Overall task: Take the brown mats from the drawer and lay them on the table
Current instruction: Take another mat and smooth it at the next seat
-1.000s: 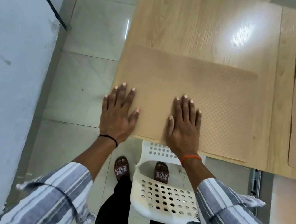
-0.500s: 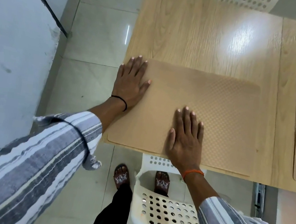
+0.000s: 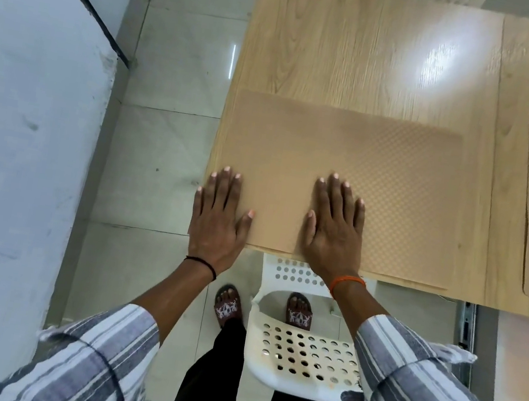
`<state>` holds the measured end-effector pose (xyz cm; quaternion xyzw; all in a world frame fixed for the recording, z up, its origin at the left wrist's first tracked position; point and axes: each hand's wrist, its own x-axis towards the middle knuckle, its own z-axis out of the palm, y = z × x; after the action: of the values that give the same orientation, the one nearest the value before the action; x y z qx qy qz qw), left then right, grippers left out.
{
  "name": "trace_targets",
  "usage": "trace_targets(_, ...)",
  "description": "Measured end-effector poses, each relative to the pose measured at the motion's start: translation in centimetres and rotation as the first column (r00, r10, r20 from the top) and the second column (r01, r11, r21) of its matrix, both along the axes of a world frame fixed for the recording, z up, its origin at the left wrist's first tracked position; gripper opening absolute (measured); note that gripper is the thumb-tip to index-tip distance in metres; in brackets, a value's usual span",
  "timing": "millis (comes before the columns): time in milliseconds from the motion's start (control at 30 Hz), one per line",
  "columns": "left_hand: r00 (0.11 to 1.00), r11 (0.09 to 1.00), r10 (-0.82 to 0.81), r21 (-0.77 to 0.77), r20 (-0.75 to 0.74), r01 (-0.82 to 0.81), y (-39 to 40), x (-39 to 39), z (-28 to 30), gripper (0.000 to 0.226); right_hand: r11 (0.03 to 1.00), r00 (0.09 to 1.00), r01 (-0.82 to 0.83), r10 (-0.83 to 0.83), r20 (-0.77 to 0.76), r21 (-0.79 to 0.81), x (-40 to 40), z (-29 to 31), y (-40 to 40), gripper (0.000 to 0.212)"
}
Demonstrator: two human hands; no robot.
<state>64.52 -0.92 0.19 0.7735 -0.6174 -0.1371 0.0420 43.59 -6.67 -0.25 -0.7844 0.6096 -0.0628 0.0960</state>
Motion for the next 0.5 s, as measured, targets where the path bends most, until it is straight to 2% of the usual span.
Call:
trace_targets(133,1.0,0.999,-0.007,-0.035,-0.023,0.007,-1.1,-1.9,2.6,0.065,0.997,0.998,-0.014,0.009,0.057,0.08,-0.2,1.1,-0.3,0.06)
trace_targets(233,0.975,0.996,-0.009,-0.091,-0.222,-0.011,-2.7,-4.3,4.9,0.057,0.984,0.979,-0.021,-0.016,0.201,0.176,-1.0,3.3,-0.9,0.049)
trace_targets(367,0.883,0.981,-0.176,-0.152,-0.435,0.12,-5.0,-10.6,7.6,0.047,0.982,0.907,0.114,-0.164,0.388,0.148,-6.3,6.6,-0.5,0.034)
trace_targets(500,0.785,0.942,-0.328,-0.116,-0.525,0.315,-6.7,-18.2,8.8,0.038,0.908,0.801,0.354,-0.418,0.429,0.224,-14.6,7.9,0.9,0.029)
